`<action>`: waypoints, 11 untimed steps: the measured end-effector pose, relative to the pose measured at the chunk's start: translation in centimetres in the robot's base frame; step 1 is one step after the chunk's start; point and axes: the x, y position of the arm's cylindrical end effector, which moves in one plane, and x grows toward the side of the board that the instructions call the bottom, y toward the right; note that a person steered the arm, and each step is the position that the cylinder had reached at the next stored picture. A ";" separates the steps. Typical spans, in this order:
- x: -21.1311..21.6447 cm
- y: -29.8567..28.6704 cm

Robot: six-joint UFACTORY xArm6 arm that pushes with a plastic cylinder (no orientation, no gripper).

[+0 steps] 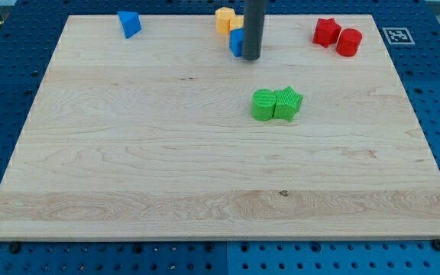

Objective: Push the yellow heart towards left

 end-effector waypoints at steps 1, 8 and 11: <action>-2.5 3.4; -5.3 -5.5; -2.1 -6.6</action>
